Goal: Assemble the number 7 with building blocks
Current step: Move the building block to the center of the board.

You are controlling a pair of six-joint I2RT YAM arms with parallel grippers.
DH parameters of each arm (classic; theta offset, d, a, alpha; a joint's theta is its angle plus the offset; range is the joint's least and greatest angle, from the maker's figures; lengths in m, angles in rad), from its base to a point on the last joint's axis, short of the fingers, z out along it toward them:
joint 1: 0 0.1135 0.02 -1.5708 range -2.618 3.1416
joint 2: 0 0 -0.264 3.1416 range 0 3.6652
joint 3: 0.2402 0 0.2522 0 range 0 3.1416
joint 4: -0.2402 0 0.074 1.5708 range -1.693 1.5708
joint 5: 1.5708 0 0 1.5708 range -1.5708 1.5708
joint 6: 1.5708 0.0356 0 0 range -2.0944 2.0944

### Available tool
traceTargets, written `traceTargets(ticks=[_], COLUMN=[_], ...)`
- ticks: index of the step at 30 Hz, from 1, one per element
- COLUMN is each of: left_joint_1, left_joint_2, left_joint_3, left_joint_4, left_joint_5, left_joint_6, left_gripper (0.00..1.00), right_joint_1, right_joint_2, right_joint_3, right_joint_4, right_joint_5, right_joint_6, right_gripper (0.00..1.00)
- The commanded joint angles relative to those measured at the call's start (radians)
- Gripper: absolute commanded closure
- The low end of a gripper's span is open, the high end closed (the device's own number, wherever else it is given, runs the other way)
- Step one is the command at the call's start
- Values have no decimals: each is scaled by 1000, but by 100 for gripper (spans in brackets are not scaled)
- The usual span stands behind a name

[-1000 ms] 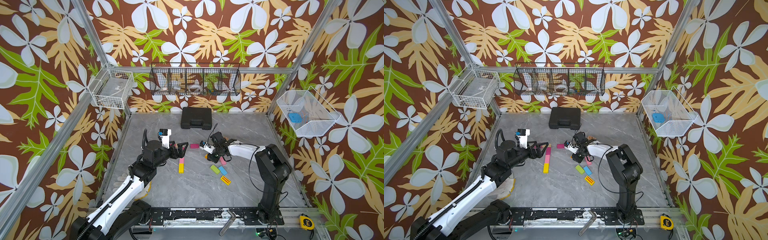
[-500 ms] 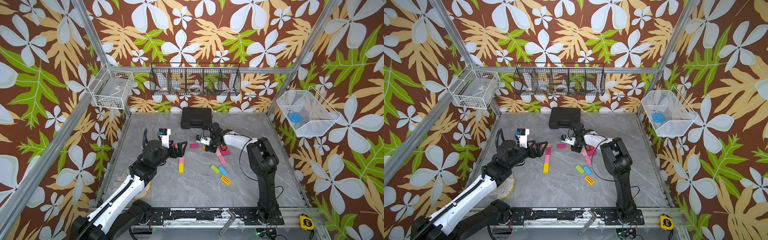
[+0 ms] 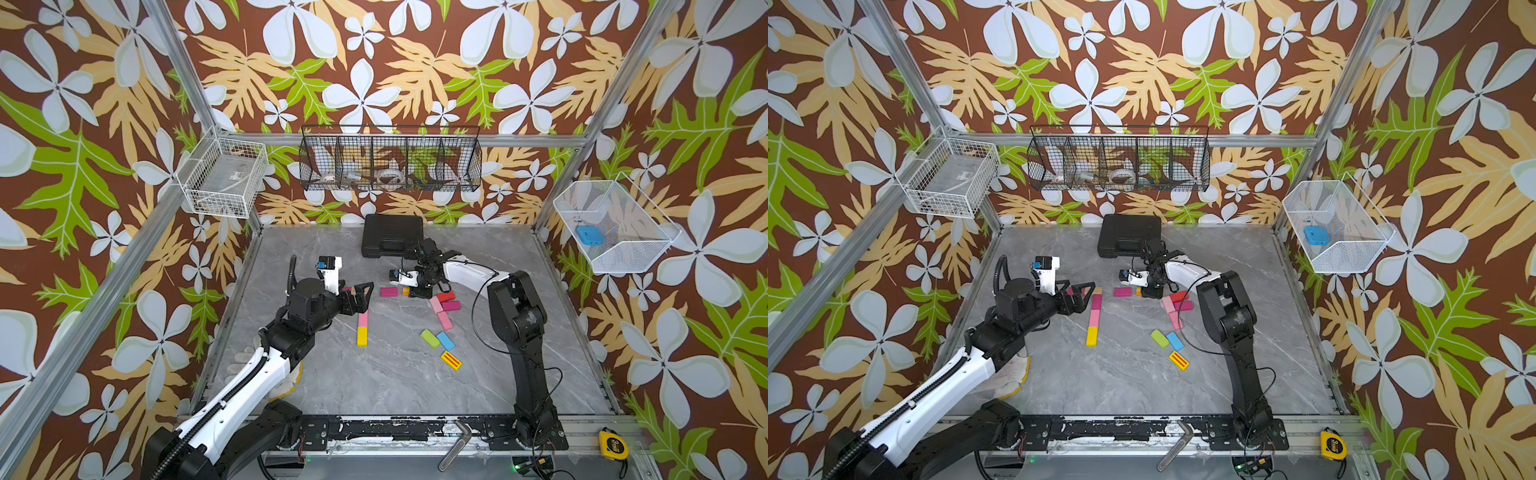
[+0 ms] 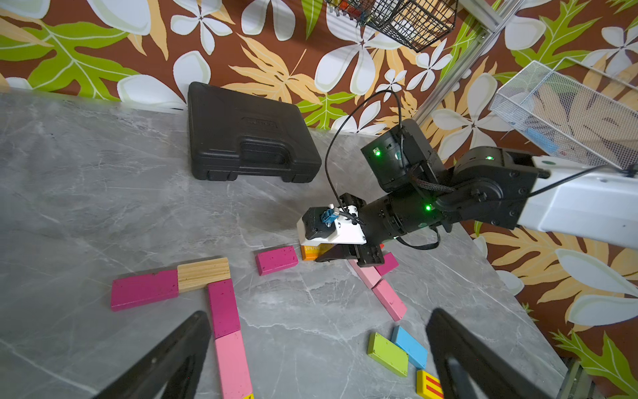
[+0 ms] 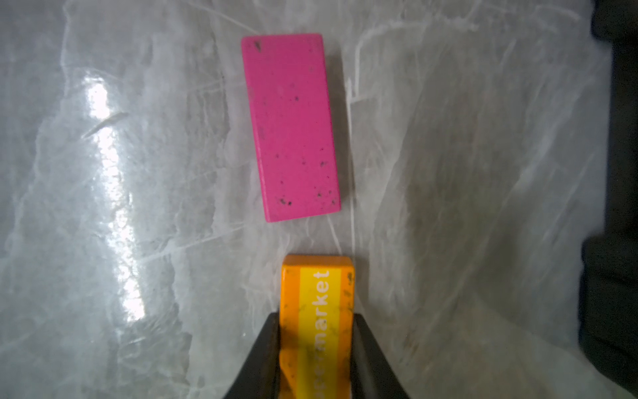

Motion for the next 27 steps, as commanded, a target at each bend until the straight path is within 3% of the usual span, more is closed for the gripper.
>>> traceTargets(ticks=[1, 12, 27], left_joint_1=[0, 0, 0], left_joint_2=[-3, -16, -13], left_joint_3=[9, 13, 16], left_joint_4=[1, -15, -12], left_joint_5=[-19, -46, -51], left_joint_6=[16, 31, 34], left_gripper=[0, 0, 0], right_joint_1=[4, 20, 19], right_joint_2=[28, 76, 65], right_joint_3=[14, 66, 60], right_joint_4=[-73, -111, -143], right_joint_5=[22, 25, 23], right_joint_6=[-45, -127, -133], right_gripper=[70, 71, 71])
